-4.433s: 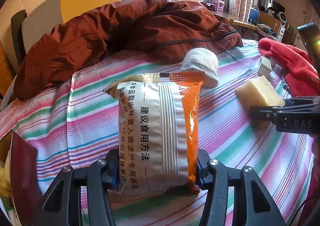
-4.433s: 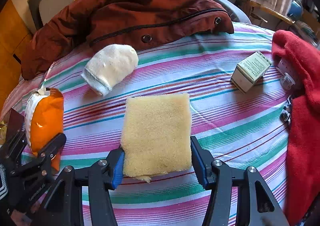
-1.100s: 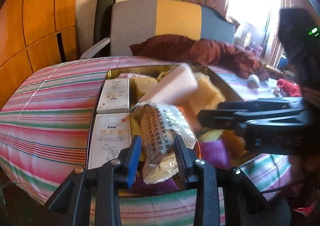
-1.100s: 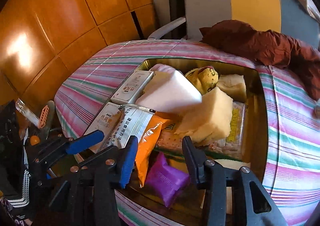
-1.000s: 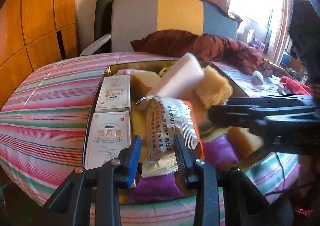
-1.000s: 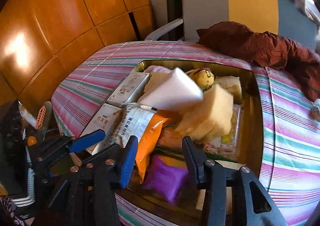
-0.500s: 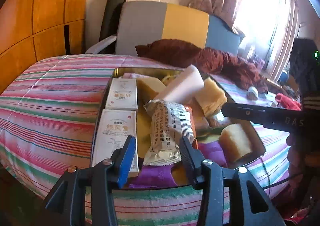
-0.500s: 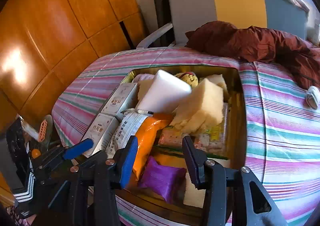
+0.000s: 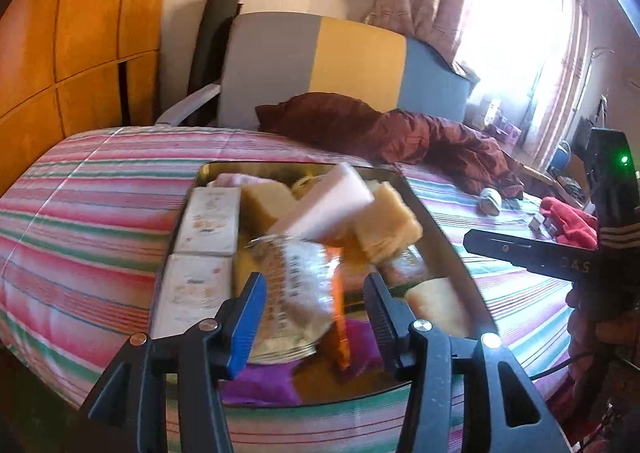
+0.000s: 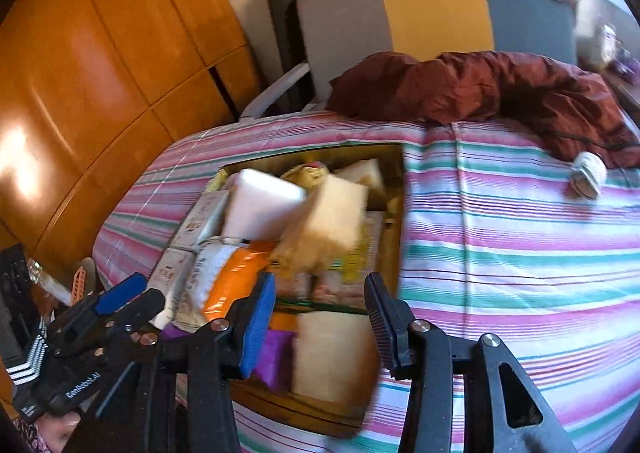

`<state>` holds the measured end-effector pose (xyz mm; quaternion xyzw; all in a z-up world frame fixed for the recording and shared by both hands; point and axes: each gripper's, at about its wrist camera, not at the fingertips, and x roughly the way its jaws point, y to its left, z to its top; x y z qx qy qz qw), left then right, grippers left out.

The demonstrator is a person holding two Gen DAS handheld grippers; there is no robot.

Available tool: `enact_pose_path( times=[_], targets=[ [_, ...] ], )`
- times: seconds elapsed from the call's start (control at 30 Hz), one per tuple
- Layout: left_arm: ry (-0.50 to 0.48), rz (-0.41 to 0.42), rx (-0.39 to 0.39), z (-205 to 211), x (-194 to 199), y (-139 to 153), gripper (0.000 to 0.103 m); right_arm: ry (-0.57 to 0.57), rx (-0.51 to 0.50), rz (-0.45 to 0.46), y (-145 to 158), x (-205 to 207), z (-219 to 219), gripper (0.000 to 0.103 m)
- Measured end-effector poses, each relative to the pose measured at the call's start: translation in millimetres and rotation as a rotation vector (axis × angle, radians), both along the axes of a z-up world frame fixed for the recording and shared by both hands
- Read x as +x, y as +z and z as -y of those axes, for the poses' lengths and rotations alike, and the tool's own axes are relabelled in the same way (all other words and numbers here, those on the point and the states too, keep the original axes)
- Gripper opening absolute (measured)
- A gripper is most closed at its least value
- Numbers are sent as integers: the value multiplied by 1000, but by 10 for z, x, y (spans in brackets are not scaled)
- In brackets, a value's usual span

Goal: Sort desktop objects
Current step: 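Move both open grippers back toward the remaining sock and medicine box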

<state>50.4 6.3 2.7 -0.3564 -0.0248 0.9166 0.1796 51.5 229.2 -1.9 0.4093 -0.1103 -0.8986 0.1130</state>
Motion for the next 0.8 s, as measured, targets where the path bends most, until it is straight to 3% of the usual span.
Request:
enact_pose_path(
  times=[0.13, 0.27, 0.43, 0.5, 0.63, 0.8],
  targets=[
    [-52, -13, -1, -278, -27, 78, 53, -60, 11, 24, -26, -23, -404, 48],
    [-95, -30, -19, -610, -54, 136, 69, -164, 27, 54, -43, -83, -1027, 49],
    [-157, -23, -53, -1002, -103, 130, 69, -412, 73, 108, -119, -218, -2147, 53],
    [-184, -14, -74, -1157, -122, 111, 69, -541, 94, 141, -194, -299, -2643, 63],
    [-218, -9, -100, -1367, -111, 89, 69, -763, 145, 188, -335, -556, -3537, 64],
    [-234, 6, -131, -1513, -92, 50, 69, -917, 111, 240, -528, -874, -4269, 64]
  ],
)
